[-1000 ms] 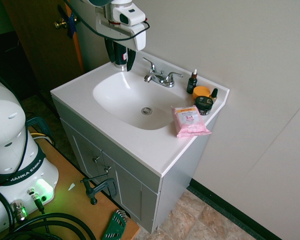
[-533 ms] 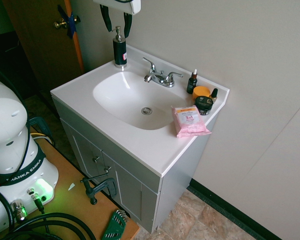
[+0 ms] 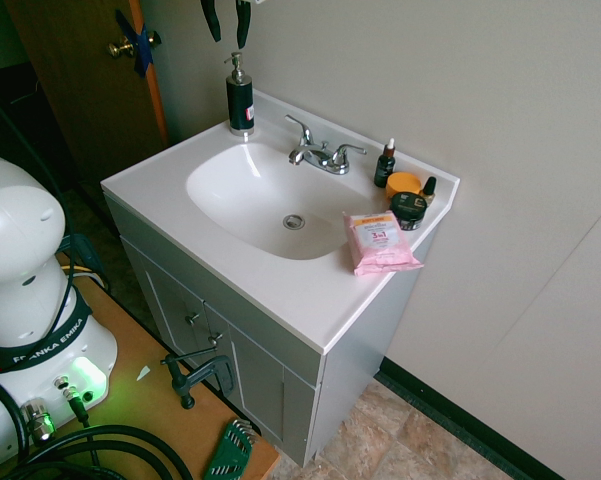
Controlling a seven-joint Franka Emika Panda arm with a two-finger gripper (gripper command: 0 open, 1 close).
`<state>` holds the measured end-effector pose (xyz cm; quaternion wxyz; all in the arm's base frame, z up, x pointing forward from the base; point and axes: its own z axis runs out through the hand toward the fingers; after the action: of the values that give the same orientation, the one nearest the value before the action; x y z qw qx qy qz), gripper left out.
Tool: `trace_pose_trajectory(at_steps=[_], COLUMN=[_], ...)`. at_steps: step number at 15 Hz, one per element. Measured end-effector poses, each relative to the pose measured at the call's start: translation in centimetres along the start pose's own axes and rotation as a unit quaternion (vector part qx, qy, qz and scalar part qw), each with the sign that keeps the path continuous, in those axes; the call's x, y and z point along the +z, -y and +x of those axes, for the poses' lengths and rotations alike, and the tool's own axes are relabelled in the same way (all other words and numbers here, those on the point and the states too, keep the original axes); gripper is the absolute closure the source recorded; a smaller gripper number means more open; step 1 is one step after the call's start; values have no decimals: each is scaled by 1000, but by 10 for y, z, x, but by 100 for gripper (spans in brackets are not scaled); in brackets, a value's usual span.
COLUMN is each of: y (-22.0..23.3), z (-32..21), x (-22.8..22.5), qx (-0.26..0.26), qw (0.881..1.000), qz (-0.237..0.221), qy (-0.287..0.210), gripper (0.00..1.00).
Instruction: Push the sanitizer
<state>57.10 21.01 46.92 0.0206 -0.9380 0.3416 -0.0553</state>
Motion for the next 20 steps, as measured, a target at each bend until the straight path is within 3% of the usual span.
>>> trace_pose_trajectory(at_steps=[8,20], y=[38,35], z=[9,21], x=[16,33], qx=[-1,9], qw=[1000,999], qz=[-10,-29], qy=[2,10], gripper=[100,100])
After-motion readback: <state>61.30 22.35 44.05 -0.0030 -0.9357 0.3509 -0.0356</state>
